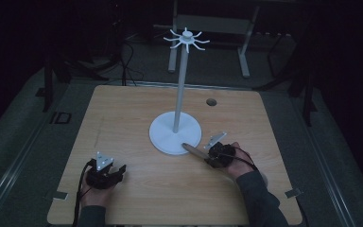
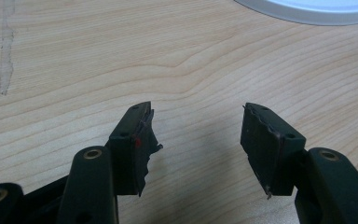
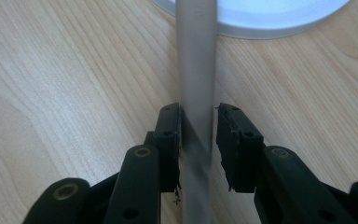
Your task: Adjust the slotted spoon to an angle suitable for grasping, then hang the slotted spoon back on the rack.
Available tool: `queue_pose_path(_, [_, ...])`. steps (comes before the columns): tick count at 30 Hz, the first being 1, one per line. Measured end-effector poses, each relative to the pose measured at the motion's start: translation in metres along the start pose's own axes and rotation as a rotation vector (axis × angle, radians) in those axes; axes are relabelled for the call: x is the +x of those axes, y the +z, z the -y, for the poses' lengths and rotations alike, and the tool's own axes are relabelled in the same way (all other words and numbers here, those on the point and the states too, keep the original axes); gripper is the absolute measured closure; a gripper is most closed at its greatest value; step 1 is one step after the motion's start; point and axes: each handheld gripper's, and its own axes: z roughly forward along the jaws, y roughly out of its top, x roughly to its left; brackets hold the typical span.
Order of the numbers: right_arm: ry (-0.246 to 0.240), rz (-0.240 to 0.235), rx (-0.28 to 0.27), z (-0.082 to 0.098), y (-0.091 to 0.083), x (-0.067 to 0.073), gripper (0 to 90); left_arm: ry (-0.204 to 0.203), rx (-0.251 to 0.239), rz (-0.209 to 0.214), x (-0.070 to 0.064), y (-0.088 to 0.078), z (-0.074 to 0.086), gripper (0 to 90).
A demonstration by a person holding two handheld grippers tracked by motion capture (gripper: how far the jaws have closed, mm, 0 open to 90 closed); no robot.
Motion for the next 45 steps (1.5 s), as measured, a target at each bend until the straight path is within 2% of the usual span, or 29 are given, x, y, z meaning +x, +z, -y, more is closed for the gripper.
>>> queue_pose_path(4, [0.004, -0.032, 0.055, -0.006, 0.007, -0.004, 70.4, 0.0, 0.0, 0.0, 0.0, 0.0, 0.0, 43.9])
queue_pose_path(10, [0.003, -0.049, 0.089, -0.011, 0.015, -0.006, 69.6, -0.003, -0.003, 0.0, 0.0, 0.0, 0.0, 43.9])
queue_pose_path(13, [0.016, -0.055, 0.083, -0.012, 0.016, -0.006, 72.4, -0.003, -0.003, 0.0, 0.0, 0.0, 0.0, 43.8])
queue_pose_path(20, [0.008, -0.04, 0.074, -0.011, 0.014, -0.004, 73.4, 0.0, 0.0, 0.0, 0.0, 0.0, 0.0, 43.8])
queue_pose_path(39, [0.018, 0.0, -0.04, -0.002, -0.011, -0.005, 73.3, 0.002, 0.003, -0.004, -0.001, 0.002, 0.0, 43.8])
queue_pose_path(45, [0.042, 0.006, -0.106, 0.002, -0.023, -0.007, 73.3, 0.004, 0.002, -0.005, 0.0, 0.001, 0.0, 43.8])
